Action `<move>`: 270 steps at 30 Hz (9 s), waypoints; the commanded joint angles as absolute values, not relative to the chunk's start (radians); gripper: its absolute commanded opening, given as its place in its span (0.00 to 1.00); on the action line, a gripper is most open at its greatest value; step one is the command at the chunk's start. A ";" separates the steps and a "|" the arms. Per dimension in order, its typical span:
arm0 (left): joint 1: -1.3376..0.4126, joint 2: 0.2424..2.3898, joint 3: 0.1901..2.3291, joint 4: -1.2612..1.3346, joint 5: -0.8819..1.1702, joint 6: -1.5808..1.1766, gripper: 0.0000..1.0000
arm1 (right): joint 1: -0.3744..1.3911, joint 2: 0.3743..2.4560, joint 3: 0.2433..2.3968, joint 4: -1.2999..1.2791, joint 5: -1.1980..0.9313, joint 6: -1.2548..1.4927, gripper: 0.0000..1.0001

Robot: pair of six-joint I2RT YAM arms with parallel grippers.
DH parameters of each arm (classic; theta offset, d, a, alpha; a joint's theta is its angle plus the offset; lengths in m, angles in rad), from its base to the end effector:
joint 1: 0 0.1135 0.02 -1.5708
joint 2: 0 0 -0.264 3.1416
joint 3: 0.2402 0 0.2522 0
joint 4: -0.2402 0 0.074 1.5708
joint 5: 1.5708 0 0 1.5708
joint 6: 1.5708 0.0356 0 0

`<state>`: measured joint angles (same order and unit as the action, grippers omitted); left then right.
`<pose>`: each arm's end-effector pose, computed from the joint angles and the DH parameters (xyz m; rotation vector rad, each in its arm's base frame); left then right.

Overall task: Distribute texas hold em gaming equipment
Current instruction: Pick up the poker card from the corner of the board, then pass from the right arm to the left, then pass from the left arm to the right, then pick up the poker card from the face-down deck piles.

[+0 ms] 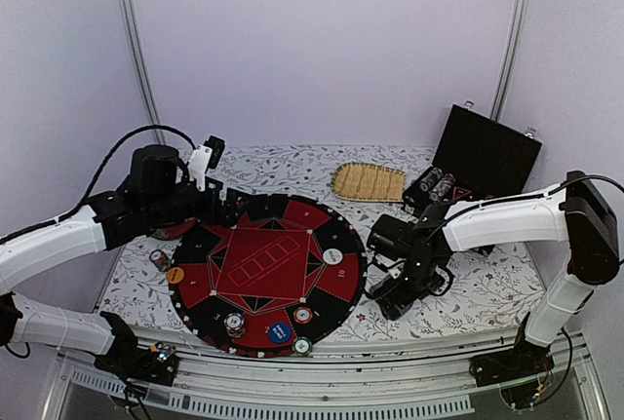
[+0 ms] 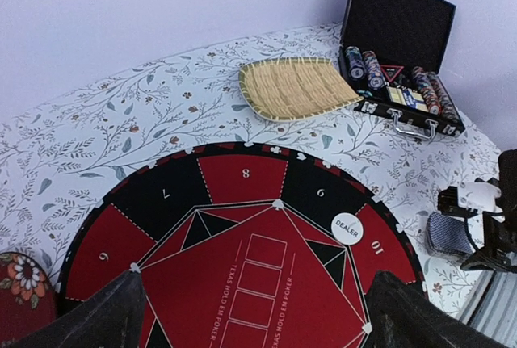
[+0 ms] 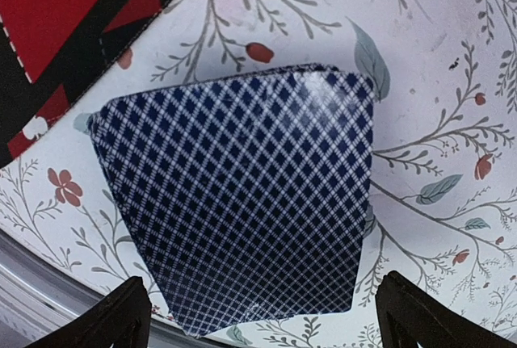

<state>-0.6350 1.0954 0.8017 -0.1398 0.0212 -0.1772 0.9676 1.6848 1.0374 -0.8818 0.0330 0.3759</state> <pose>0.2012 -0.1492 0.2887 0.4777 1.9891 -0.5363 0.1633 0.2350 0.1664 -0.8994 2.9546 0.0001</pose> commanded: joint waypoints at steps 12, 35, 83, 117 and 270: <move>-0.647 1.123 0.805 -0.107 0.031 -0.182 0.98 | 0.971 1.748 1.004 -0.758 0.005 0.296 0.99; -0.668 1.171 0.838 -0.122 0.055 -0.251 0.96 | 0.996 1.728 1.051 -0.780 0.015 0.260 0.52; -0.650 1.491 0.674 0.611 0.712 -0.775 0.80 | 1.134 1.833 1.646 -0.760 0.156 -0.372 0.45; -0.718 1.383 0.616 0.676 0.778 -0.677 0.00 | 1.143 1.488 1.070 -0.089 0.087 -0.524 0.99; -0.746 1.157 0.740 0.052 0.530 -0.486 0.00 | 1.079 1.609 1.084 -0.002 0.014 -0.477 0.44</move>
